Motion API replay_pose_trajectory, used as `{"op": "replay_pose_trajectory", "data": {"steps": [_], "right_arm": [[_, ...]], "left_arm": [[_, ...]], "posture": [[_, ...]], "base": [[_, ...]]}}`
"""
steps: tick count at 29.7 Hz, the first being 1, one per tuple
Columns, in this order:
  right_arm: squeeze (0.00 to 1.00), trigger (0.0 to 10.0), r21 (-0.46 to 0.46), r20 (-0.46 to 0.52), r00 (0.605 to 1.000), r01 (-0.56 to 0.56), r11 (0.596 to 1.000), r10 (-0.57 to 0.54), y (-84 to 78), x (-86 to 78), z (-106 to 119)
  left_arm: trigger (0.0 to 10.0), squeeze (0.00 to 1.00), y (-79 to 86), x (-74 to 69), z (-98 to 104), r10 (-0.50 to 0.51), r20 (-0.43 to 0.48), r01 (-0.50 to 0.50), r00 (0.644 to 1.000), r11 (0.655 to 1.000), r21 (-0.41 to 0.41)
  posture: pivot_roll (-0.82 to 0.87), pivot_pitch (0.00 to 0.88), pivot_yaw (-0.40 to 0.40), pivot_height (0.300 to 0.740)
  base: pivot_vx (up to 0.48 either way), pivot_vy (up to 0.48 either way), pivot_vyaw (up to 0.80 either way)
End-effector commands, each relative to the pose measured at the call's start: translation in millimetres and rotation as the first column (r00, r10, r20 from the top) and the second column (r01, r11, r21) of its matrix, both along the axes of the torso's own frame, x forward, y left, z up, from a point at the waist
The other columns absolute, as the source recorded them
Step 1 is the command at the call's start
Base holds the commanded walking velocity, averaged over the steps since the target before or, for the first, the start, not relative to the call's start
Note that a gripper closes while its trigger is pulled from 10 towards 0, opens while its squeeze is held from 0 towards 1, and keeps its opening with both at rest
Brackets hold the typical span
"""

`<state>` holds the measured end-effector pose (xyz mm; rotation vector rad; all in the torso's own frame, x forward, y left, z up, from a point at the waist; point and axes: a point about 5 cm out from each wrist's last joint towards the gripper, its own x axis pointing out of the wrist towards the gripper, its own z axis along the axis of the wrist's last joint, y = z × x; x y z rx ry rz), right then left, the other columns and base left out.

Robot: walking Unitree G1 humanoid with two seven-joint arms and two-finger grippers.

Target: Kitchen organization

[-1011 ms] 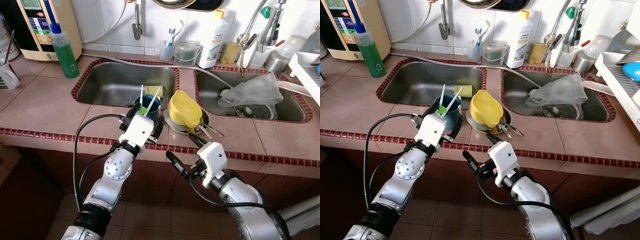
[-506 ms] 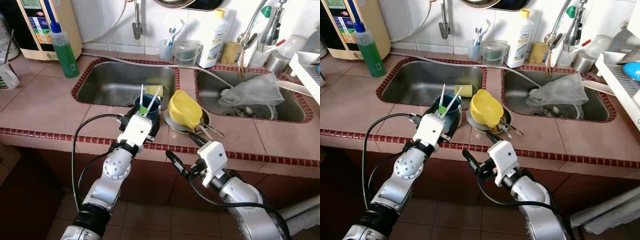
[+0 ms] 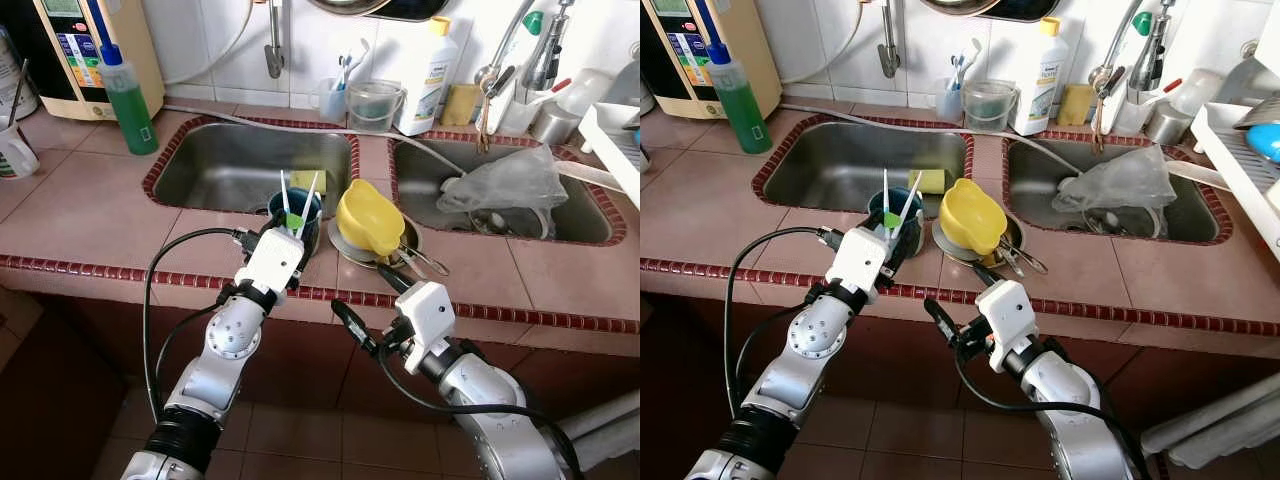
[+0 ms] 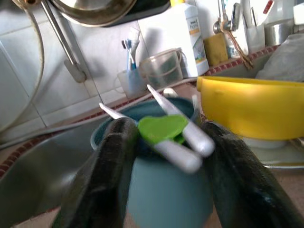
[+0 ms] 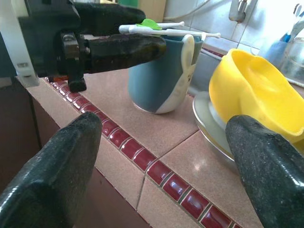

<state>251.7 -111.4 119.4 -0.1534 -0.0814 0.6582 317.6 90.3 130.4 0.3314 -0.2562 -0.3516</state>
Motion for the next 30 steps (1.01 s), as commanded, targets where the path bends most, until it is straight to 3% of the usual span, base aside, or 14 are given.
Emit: {"op": "replay_pose_trajectory", "data": {"steps": [1, 13, 14, 15, 23, 24, 25, 27, 30], "right_arm": [[0.00, 10.0, -0.004, 0.016, 1.000, 0.011, 1.000, -0.011, -2.9, -0.1, 5.4], [0.00, 10.0, -0.005, 0.014, 1.000, 0.008, 1.000, -0.008, -2.8, -0.2, 5.3], [0.00, 10.0, -0.006, 0.013, 1.000, 0.008, 1.000, -0.008, -2.7, -0.3, 5.2], [0.00, 10.0, -0.006, 0.013, 1.000, 0.007, 1.000, -0.007, -2.7, -0.2, 5.3], [0.00, 10.0, -0.008, 0.012, 1.000, 0.006, 1.000, -0.006, -2.7, -0.2, 5.0], [0.00, 10.0, -0.007, 0.012, 1.000, 0.006, 1.000, -0.006, -2.8, -0.1, 5.0], [0.00, 10.0, -0.007, 0.012, 1.000, 0.006, 1.000, -0.006, -2.8, 0.0, 5.0], [0.00, 10.0, -0.008, 0.012, 1.000, 0.006, 1.000, -0.006, -2.6, 0.0, 4.9], [0.00, 10.0, -0.007, 0.012, 1.000, 0.005, 1.000, -0.005, -2.4, 0.1, 4.9]], "left_arm": [[3.3, 0.00, 0.9, -0.4, -3.1, 0.006, -0.012, -0.006, 1.000, 1.000, -0.001], [3.7, 0.00, 0.6, -0.4, -3.4, 0.008, -0.012, -0.009, 1.000, 1.000, -0.007], [4.5, 0.00, 0.4, -0.3, -3.6, 0.007, -0.014, -0.007, 1.000, 1.000, -0.003], [10.0, 0.00, 0.0, 0.2, -4.0, 0.008, -0.018, -0.008, 1.000, 1.000, 0.004], [10.0, 0.00, -1.2, 1.0, -3.7, 0.013, -0.022, -0.013, 1.000, 1.000, 0.003], [8.1, 0.00, -1.4, 0.8, -3.3, 0.013, -0.020, -0.013, 1.000, 1.000, 0.000], [8.1, 0.00, -1.4, 0.8, -3.1, 0.013, -0.019, -0.013, 1.000, 1.000, -0.001], [10.0, 0.00, -1.4, 0.7, -3.3, 0.012, -0.022, -0.012, 1.000, 1.000, -0.003], [10.0, 0.00, -1.3, 1.0, -3.2, 0.011, -0.021, -0.011, 1.000, 1.000, 0.004]], "posture": [[-0.10, 0.057, -0.012, 0.740], [-0.10, 0.055, -0.014, 0.740], [-0.10, 0.057, -0.013, 0.740], [-0.10, 0.056, -0.013, 0.740], [-0.10, 0.055, -0.014, 0.740], [-0.10, 0.053, -0.013, 0.740], [-0.10, 0.053, -0.013, 0.740], [-0.10, 0.053, -0.013, 0.740], [-0.10, 0.049, -0.013, 0.740]], "base": [[0.000, 0.000, 0.00], [0.000, 0.000, 0.00], [0.000, 0.000, 0.00], [0.000, 0.000, 0.00], [0.000, 0.000, 0.00], [0.000, 0.000, 0.00], [0.000, 0.000, 0.00], [0.000, 0.000, 0.00], [0.000, 0.000, 0.00]]}}
